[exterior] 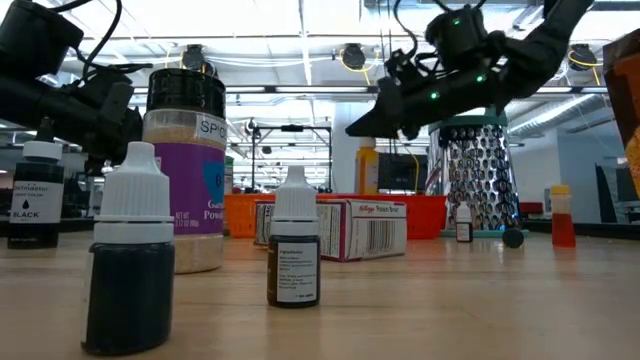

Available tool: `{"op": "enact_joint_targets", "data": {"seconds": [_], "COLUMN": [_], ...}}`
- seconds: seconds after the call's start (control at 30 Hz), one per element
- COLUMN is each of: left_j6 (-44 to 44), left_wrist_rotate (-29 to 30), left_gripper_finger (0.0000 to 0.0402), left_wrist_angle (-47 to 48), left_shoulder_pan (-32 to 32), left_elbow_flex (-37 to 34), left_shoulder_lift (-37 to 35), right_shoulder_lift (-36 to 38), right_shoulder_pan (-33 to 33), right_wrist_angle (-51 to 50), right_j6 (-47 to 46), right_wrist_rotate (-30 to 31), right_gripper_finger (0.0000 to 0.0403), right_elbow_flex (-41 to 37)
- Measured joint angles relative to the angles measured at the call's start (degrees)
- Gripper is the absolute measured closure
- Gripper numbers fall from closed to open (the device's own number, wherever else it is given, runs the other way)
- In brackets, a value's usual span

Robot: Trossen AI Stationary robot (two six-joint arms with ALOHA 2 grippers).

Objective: Pick & Place Kitchen Items
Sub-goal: Put the yellow food coloring bottle into the red bin, then put the bottom red food coloring bottle into the red bin

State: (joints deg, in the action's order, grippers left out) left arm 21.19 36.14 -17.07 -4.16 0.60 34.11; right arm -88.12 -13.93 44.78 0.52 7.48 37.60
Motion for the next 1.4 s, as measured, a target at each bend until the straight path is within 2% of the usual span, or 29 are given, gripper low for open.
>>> {"op": "enact_joint_targets", "data": {"seconds": [0.53, 0.7, 1.17, 1.4], "left_j6": [-0.1, -0.1, -0.1, -0.2], "left_wrist_rotate": [0.0, 0.0, 0.0, 0.0], "left_gripper_finger": [0.0261, 0.0261, 0.0261, 0.0261], "left_wrist_angle": [0.0, 0.0, 0.1, 0.2], "left_shoulder_pan": [0.0, 0.0, 0.0, 0.0], "left_elbow_flex": [0.0, 0.0, 0.0, 0.0], "left_shoulder_lift": [0.0, 0.0, 0.0, 0.0], "right_shoulder_lift": [-8.8, -10.5, -10.1, -5.6], "right_shoulder_pan": [-2.7, -2.6, -2.5, -0.9], "right_wrist_angle": [9.2, 10.9, 13.9, 10.3], "right_j6": [-2.8, -3.7, -3.9, -1.8], "right_wrist_rotate": [-0.1, -0.1, -0.1, -0.2], "right_gripper_finger": [0.0371, 0.0357, 0.0292, 0.0280], "right_elbow_flex": [0.5, 0.5, 0.5, 0.5]}}
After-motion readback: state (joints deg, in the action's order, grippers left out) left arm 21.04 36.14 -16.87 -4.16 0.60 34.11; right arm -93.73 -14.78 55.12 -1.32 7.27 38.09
